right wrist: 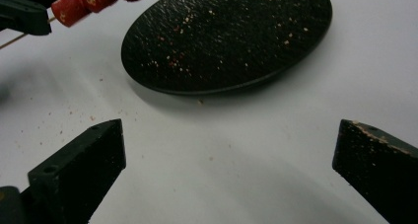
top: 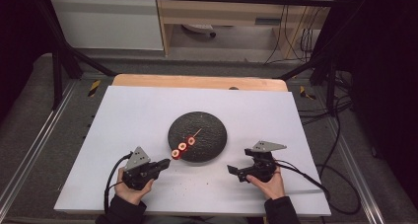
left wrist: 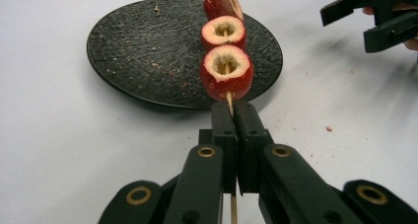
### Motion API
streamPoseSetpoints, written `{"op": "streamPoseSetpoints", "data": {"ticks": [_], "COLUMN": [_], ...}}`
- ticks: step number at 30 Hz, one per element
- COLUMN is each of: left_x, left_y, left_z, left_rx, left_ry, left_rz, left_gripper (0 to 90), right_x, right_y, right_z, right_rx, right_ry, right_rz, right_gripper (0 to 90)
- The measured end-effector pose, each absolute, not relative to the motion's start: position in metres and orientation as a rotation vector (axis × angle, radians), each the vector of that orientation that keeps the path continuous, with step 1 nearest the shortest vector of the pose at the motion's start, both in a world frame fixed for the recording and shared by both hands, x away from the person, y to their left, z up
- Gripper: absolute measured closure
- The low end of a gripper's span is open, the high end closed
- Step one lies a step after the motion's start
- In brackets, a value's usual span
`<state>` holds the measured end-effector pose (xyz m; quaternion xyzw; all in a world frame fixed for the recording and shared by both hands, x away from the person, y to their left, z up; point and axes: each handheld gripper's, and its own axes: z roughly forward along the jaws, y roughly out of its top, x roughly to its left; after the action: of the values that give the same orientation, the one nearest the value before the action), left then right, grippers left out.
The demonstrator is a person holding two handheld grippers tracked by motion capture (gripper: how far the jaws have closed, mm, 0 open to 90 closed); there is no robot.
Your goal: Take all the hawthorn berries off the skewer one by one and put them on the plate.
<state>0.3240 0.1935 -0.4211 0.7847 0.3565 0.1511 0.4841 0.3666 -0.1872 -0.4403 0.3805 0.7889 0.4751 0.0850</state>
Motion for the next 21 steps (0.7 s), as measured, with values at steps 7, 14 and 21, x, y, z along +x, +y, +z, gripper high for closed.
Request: {"op": "streamPoseSetpoints", "data": {"ticks": [7, 14, 21], "left_x": [0.322, 0.319, 0.317], "left_y": [0.191, 0.188, 0.185], "left_z": [-0.42, -0.419, -0.419], "left_rx": [1.909, 1.906, 1.906], "left_ry": [0.848, 0.83, 0.818], "left_rz": [0.376, 0.378, 0.378], "left_gripper": [88.3, 88.3, 88.3], "right_x": [0.371, 0.38, 0.391], "right_y": [-0.162, -0.139, -0.118], "right_z": [-0.429, -0.416, -0.41], "right_rx": [1.103, 1.093, 1.134], "right_ry": [2.35, 2.332, 2.312], "right_rz": [1.43, 1.504, 1.604], "right_gripper": [1.2, 5.3, 14.7]}}
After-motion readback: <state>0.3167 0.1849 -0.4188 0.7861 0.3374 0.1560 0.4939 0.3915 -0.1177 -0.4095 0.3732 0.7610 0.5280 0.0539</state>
